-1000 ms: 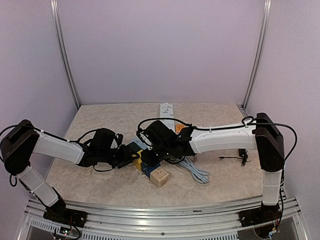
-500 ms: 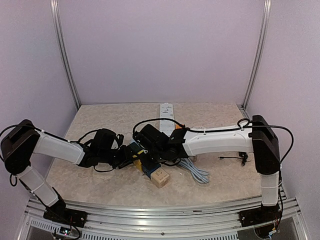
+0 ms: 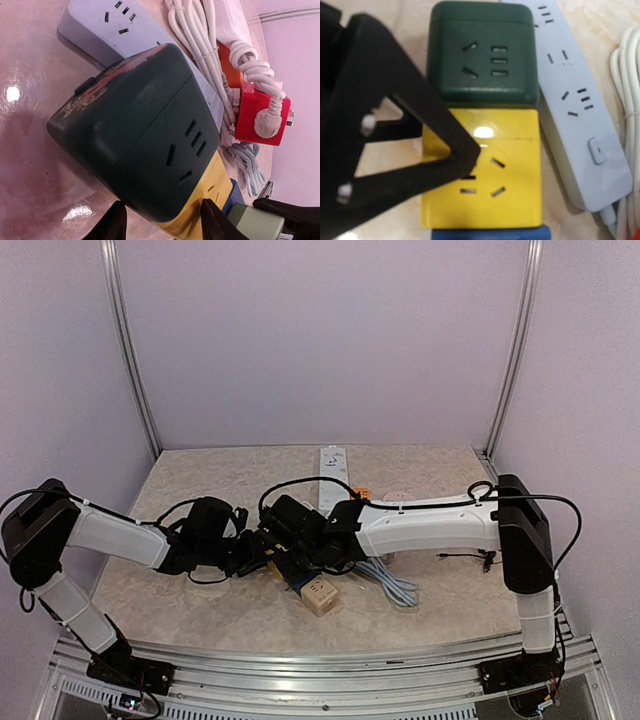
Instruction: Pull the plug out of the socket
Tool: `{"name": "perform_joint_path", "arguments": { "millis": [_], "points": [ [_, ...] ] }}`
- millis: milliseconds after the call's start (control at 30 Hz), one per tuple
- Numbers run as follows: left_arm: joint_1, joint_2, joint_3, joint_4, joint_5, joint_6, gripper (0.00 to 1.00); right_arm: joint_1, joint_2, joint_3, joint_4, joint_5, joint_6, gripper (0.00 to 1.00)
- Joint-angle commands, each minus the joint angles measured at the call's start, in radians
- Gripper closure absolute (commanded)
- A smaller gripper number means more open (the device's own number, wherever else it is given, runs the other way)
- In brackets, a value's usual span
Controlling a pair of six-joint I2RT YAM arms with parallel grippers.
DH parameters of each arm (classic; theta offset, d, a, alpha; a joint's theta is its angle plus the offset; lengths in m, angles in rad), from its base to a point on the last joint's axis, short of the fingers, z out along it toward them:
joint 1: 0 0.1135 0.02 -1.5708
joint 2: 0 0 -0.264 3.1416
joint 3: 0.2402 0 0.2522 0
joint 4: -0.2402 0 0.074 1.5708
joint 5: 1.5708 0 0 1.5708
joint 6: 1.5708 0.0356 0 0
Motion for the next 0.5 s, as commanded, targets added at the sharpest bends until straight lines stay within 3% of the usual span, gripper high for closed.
{"name": "perform_joint_path", "arguments": {
  "millis": [0,467],
  "points": [
    [-0.016,0.041,-0.005,-0.082,-0.012,0.012,0.51,0.013,0.022,0.010,-0.018,-0.006,-0.018,1.00],
    [-0.018,0.037,-0.006,-0.088,-0.018,0.014,0.52,-0.123,-0.140,-0.258,0.270,-0.345,0.100,1.00]
  ]
}}
